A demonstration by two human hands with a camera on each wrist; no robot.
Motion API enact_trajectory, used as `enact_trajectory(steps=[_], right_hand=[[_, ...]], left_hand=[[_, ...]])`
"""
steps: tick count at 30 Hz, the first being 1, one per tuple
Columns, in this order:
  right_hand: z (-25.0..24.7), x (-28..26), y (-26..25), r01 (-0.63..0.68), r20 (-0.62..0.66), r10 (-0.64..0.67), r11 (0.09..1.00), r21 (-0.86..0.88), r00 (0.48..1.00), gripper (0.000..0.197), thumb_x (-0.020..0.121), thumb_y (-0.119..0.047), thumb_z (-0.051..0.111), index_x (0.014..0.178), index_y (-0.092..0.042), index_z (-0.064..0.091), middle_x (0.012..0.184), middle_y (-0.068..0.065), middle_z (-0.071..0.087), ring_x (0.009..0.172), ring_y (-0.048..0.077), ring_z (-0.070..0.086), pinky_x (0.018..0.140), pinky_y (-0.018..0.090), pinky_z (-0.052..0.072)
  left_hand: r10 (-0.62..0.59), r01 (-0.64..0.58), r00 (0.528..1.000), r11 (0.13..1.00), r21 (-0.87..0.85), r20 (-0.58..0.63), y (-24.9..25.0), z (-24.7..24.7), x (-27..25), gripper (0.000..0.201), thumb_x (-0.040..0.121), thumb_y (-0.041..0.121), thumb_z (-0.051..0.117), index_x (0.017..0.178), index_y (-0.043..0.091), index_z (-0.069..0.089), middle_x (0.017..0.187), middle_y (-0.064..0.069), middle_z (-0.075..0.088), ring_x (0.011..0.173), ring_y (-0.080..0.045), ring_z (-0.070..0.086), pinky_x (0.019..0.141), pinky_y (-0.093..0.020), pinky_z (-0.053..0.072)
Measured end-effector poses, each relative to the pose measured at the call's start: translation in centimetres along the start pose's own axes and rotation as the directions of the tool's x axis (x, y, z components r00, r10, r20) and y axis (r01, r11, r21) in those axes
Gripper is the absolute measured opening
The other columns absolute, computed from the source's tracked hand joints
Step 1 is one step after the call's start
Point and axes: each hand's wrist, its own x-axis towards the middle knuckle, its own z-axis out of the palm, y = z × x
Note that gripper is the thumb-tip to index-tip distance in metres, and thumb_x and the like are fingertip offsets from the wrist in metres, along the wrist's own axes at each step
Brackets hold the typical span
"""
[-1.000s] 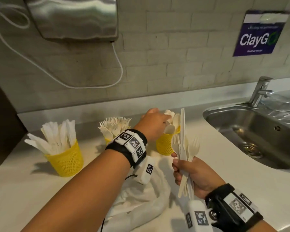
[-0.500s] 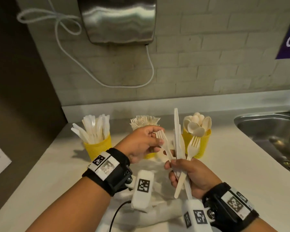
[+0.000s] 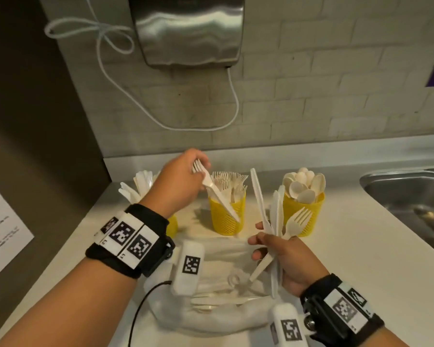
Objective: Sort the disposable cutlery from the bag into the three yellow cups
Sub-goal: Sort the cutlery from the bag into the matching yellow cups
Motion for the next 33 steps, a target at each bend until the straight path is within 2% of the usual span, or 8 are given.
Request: enact_trajectory(steps=[3,6,10,15,18,23,28,33], right_hand=[[-0.5,0.2,-0.2,0.005,-0.072,-0.001,0.999,0.054,0.997,0.012,0.092,-0.003,0.049,0.098,-0.010,0.057,0.064,0.009,0.058,0.047,0.018,0.048,0.048,0.027,0.045],[-0.7,0.0,-0.2,-0.008,-0.074,0.012,0.998,0.058,0.997,0.012,0.092,-0.004,0.050,0.099,-0.011,0.057,0.060,0.008,0.053,0.046,0.016,0.046,0.049,0.027,0.043],[-0.5,-0.2,-0.1,-0.016,-0.020,0.016,1.000,0.018,1.000,0.008,0.090,-0.006,0.054,0.096,-0.012,0.055,0.055,0.002,0.047,0.043,0.014,0.043,0.046,0.025,0.041],[-0.5,-0.4,0.0,0.031,-0.006,-0.032,0.991,-0.133,0.999,0.018,0.085,-0.006,0.063,0.097,-0.010,0.050,0.051,-0.005,0.047,0.042,0.012,0.040,0.043,0.023,0.036],[-0.3,-0.3,-0.1,0.054,-0.016,-0.059,0.975,-0.214,0.998,0.022,0.082,-0.007,0.067,0.097,-0.011,0.050,0.054,-0.003,0.046,0.043,0.011,0.039,0.043,0.025,0.034],[1.1,-0.3,-0.2,0.170,0.123,-0.138,0.932,-0.319,0.983,0.022,0.083,-0.006,0.064,0.103,-0.016,0.060,0.063,-0.001,0.051,0.047,0.011,0.036,0.043,0.025,0.031],[0.6,-0.4,-0.2,0.078,0.069,-0.064,0.971,-0.224,0.996,0.019,0.093,-0.032,0.051,0.095,-0.014,0.057,0.059,0.000,0.050,0.051,0.013,0.044,0.048,0.027,0.037],[-0.4,0.1,-0.3,0.025,-0.008,-0.025,1.000,-0.002,1.000,0.012,0.095,-0.021,0.049,0.088,-0.011,0.050,0.061,0.004,0.048,0.050,0.016,0.045,0.051,0.027,0.038]], left_hand=[[0.149,-0.129,0.981,0.980,0.155,-0.122,0.5,-0.3,0.8,0.022,0.091,0.009,0.045,0.097,0.030,0.049,0.105,0.007,0.066,0.082,-0.013,0.059,0.070,-0.023,0.047],[0.206,-0.175,0.966,0.965,0.194,-0.155,0.2,1.4,1.4,0.018,0.094,0.010,0.043,0.104,0.023,0.049,0.104,-0.008,0.067,0.084,-0.024,0.060,0.072,-0.037,0.048],[0.184,-0.191,0.982,0.936,0.295,0.051,-1.8,4.9,2.2,0.021,0.093,0.007,0.044,0.111,0.012,0.054,0.109,-0.012,0.061,0.093,-0.024,0.057,0.078,-0.031,0.042],[0.214,-0.278,0.960,0.825,0.493,0.183,-2.9,6.4,1.3,0.035,0.091,0.008,0.047,0.123,0.015,0.059,0.148,-0.006,0.033,0.137,-0.029,0.023,0.111,-0.038,0.021],[0.162,-0.156,0.986,0.980,0.126,-0.038,-0.9,6.4,-1.3,0.031,0.089,0.022,0.053,0.120,0.021,0.057,0.119,-0.001,0.047,0.109,-0.019,0.048,0.093,-0.030,0.040],[-0.050,0.055,0.937,0.998,-0.007,0.345,0.9,8.1,-4.1,0.039,0.078,0.031,0.067,0.110,0.038,0.046,0.091,0.002,0.059,0.080,-0.016,0.064,0.066,-0.028,0.051],[-0.078,0.155,0.964,0.941,-0.300,0.253,0.3,5.8,-2.7,0.040,0.079,-0.003,0.051,0.090,0.036,0.052,0.090,-0.007,0.063,0.063,-0.019,0.064,0.061,-0.033,0.056],[0.093,-0.130,0.972,0.978,-0.161,-0.215,-0.5,1.9,0.5,0.036,0.088,0.006,0.049,0.098,0.040,0.048,0.106,-0.003,0.066,0.087,-0.015,0.066,0.076,-0.034,0.056]])
